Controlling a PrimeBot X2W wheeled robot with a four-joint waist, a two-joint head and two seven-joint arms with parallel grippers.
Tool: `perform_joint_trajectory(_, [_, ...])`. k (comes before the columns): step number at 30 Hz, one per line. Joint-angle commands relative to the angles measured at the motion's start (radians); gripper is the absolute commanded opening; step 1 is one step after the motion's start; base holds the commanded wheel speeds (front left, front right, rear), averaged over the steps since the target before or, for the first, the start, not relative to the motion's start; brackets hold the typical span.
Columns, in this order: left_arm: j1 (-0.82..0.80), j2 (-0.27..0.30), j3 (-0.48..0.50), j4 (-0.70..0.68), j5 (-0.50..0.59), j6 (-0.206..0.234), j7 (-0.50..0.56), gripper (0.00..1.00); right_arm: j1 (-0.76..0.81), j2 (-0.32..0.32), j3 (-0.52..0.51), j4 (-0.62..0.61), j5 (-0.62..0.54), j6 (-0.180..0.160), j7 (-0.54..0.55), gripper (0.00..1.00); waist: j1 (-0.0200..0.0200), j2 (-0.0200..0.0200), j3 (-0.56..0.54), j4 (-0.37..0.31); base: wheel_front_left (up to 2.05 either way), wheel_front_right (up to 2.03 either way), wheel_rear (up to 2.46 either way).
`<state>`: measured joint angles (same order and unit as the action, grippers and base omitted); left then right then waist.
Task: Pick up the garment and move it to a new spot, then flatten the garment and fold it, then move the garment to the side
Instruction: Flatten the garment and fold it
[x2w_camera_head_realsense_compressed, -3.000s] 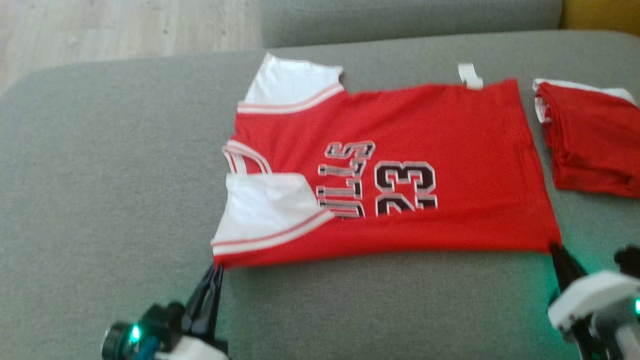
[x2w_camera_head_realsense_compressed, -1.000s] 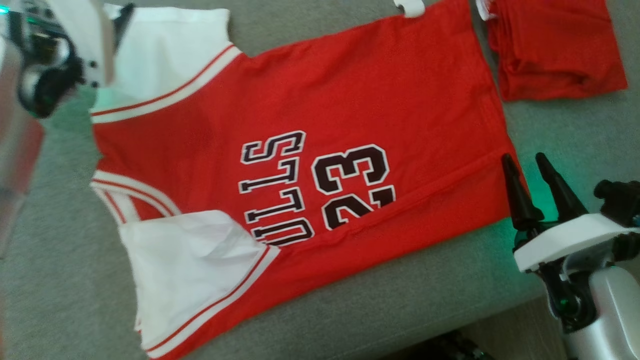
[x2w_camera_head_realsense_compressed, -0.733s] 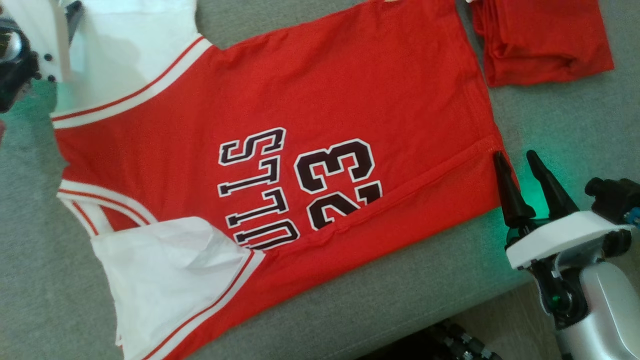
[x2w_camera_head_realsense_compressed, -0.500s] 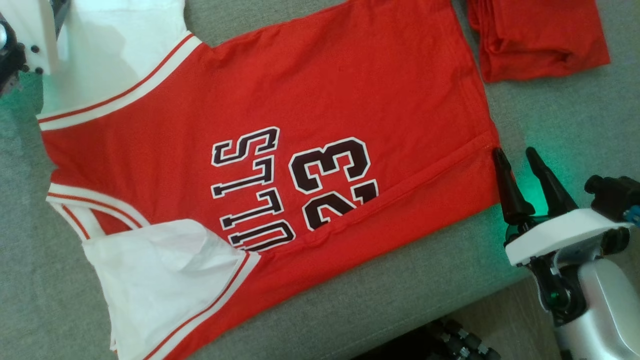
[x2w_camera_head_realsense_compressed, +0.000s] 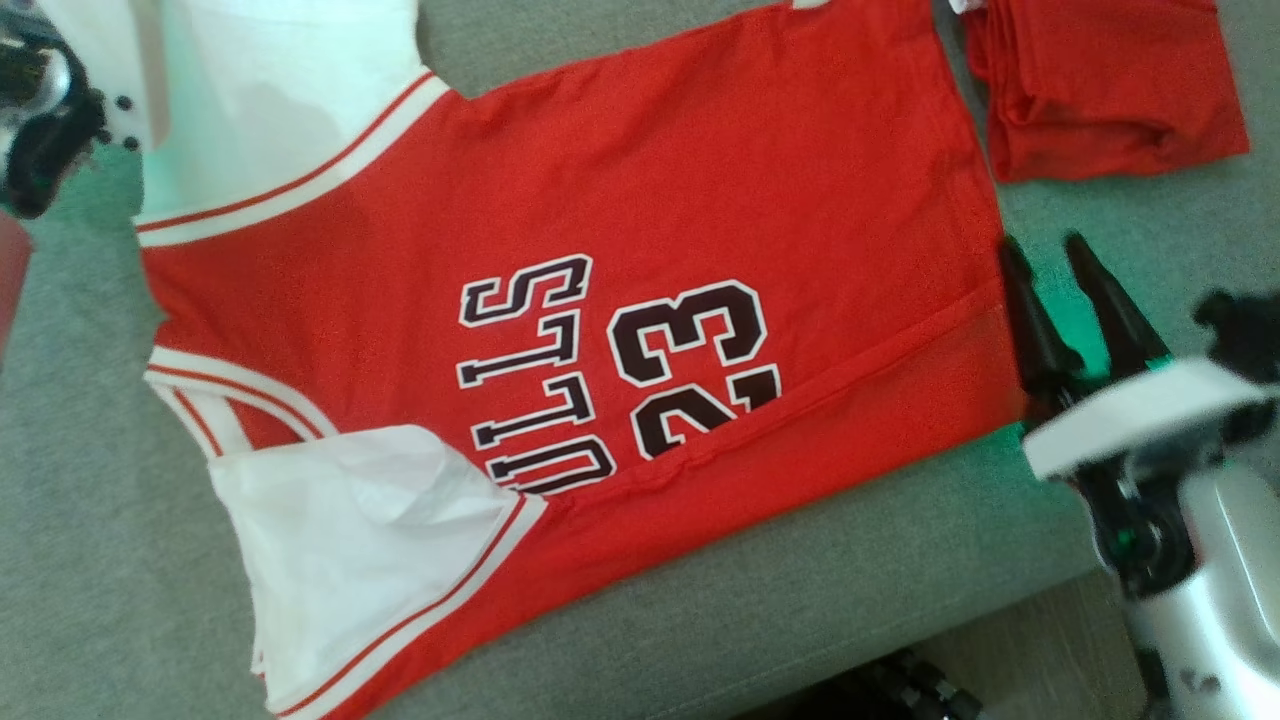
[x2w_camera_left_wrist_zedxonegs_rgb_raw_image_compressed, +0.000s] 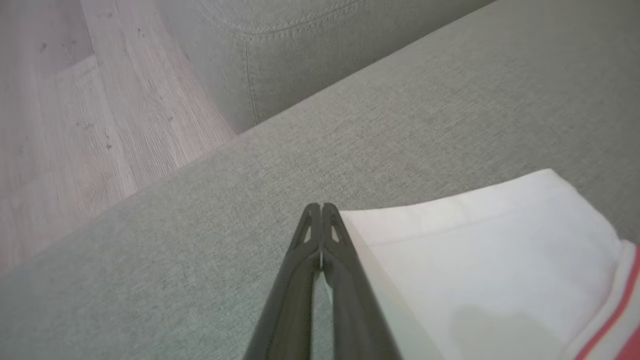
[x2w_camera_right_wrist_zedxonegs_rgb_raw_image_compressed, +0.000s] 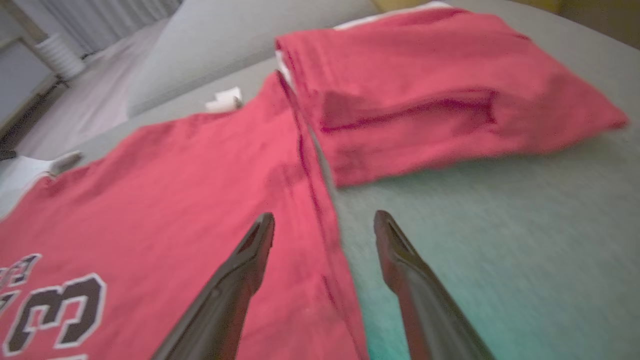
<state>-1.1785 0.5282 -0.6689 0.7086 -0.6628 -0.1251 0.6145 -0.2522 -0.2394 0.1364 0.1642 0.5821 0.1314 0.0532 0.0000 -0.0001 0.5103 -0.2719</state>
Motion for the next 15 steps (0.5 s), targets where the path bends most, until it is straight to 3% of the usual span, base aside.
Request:
perform_joint_trajectory(1, [-0.044, 0.036, 0.017, -0.041, 0.009, -0.005, -0.031, 0.00, -0.042, -0.035, 0.038, -0.051, 0.012, -0.001, 0.029, 1.00, 0.0000, 0.0001, -0.015, 0.013, 0.00, 0.00, 0.00])
perform_joint_trajectory(6, [-0.063, 0.022, -0.051, -0.087, -0.006, -0.005, -0.091, 0.00, -0.195, -0.048, 0.094, -0.006, -0.001, -0.001, 0.148, 1.00, 0.0000, 0.0001, -0.035, 0.039, 0.00, 0.00, 0.00])
perform_joint_trajectory(15, [-0.117, 0.004, -0.171, -0.135, -0.058, -0.005, -0.138, 0.00, -0.506, -0.009, 0.088, 0.337, -0.083, -0.001, 0.219, 1.00, 0.0000, 0.0001, -0.022, 0.097, 0.00, 0.00, 0.00])
